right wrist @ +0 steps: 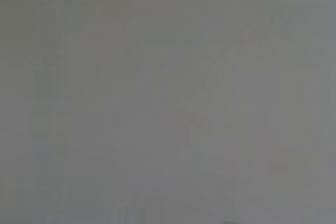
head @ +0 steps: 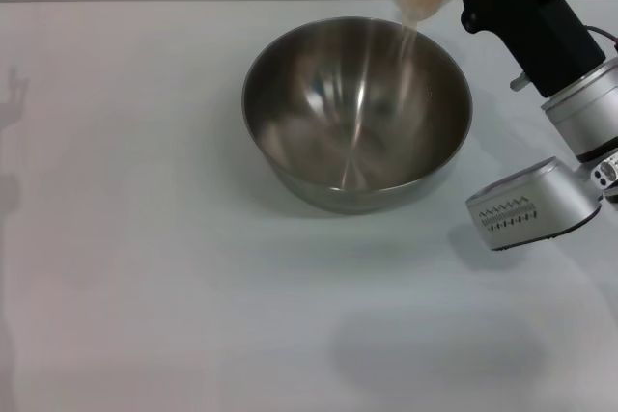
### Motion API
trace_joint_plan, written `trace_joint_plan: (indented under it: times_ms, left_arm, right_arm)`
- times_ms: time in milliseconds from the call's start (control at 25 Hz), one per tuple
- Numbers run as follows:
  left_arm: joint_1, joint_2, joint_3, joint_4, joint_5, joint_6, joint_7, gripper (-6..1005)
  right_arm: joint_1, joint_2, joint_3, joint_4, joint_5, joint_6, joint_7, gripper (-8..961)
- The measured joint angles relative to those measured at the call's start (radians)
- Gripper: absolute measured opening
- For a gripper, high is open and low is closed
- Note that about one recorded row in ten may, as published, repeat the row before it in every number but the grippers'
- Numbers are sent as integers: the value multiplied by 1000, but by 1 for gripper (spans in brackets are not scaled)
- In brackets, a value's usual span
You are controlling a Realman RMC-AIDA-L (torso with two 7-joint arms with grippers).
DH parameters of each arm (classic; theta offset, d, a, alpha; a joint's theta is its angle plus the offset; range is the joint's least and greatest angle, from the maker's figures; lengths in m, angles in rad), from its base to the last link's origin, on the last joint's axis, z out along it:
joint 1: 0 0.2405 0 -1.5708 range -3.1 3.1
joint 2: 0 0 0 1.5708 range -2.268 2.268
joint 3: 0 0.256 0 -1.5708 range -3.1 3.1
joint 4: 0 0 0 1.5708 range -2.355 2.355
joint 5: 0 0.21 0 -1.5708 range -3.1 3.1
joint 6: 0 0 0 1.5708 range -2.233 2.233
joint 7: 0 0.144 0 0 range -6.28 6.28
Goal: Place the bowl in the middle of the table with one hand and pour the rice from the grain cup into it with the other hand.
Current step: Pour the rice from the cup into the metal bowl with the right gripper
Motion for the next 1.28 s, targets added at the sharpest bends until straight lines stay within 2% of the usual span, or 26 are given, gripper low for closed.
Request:
trace_joint_plan:
  times_ms: [600,1280]
  left_arm:
    - [-22,-2,0,7,0,-5,-6,815]
    - [-22,-4,0,6,0,-1,-9,815]
  right_arm:
    - [22,0,0,1,-32,4,-186,5]
    - [1,3,-2,25,-98,-5,-336,5]
